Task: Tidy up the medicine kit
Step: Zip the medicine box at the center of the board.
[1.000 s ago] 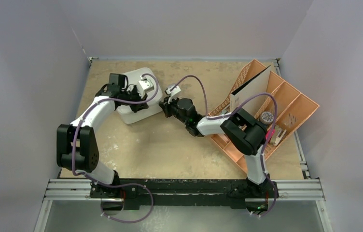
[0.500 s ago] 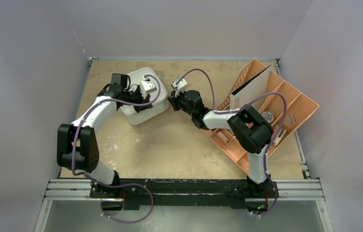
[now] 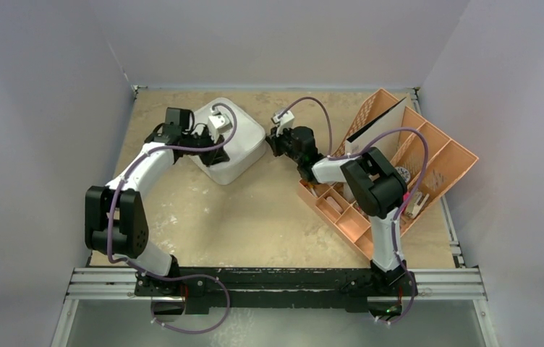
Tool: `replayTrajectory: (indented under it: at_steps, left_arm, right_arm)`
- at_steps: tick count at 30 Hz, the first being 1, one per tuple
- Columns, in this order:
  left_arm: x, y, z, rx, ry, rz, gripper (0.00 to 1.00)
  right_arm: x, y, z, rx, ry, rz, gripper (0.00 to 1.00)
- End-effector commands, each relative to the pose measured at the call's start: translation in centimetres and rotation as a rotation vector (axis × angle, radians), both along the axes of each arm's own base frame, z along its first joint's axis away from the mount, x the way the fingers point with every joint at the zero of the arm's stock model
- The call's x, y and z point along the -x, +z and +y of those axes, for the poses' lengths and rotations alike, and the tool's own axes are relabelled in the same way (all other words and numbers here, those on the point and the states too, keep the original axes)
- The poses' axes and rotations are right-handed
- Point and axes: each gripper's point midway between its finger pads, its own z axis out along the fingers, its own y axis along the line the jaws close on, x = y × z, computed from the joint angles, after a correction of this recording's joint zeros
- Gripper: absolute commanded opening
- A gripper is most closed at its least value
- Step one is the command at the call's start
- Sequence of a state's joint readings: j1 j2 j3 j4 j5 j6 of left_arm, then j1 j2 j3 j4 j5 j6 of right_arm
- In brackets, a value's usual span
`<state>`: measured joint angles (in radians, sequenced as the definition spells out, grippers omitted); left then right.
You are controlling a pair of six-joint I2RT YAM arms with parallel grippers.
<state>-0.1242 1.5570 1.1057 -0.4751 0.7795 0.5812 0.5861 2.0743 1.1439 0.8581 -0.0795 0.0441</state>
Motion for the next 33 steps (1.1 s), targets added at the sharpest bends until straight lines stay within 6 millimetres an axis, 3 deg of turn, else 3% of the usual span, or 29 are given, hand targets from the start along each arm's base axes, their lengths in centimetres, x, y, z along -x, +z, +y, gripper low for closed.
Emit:
replayTrajectory:
  at_steps: [1, 3, 6, 9, 13, 16, 21, 26, 33]
  left_arm:
    - [-4.4, 8.1, -0.1, 0.162, 0.283, -0.056, 0.10]
    - [-5.7, 9.3, 1.6, 0.215, 0.589, 0.076, 0.07]
    - [-4.8, 9.5, 4.6, 0.207, 0.897, 0.186, 0.09]
    - [-2.3, 9.0, 7.8, 0.222, 1.162, 0.228, 0.19]
    - [1.0, 8.4, 8.5, 0.309, 1.312, 0.335, 0.38]
    - [3.1, 6.1, 9.4, 0.292, 1.500, 0.506, 0.39]
    - [5.5, 2.6, 6.9, 0.350, 1.565, 0.789, 0.45]
    - [5.4, 0.1, 6.9, 0.403, 1.605, 0.809, 0.66]
    - [5.7, -2.3, 7.9, 0.333, 1.701, 0.833, 0.59]
  right_arm:
    - [2.6, 4.8, 3.3, -0.113, 0.140, -0.109, 0.00]
    - [3.4, 4.7, 4.0, -0.117, 0.160, -0.107, 0.00]
    - [5.2, 4.7, 5.8, -0.116, 0.206, -0.100, 0.00]
    - [7.2, 5.1, 7.4, -0.127, 0.228, -0.102, 0.00]
    - [10.8, 5.5, 9.8, -0.182, 0.253, -0.099, 0.00]
    - [13.2, 5.1, 11.5, -0.208, 0.262, -0.092, 0.00]
    - [16.3, 4.6, 14.4, -0.231, 0.301, -0.076, 0.00]
    - [17.2, 4.2, 16.0, -0.205, 0.309, -0.085, 0.00]
    - [16.3, 3.4, 15.7, -0.171, 0.242, -0.112, 0.00]
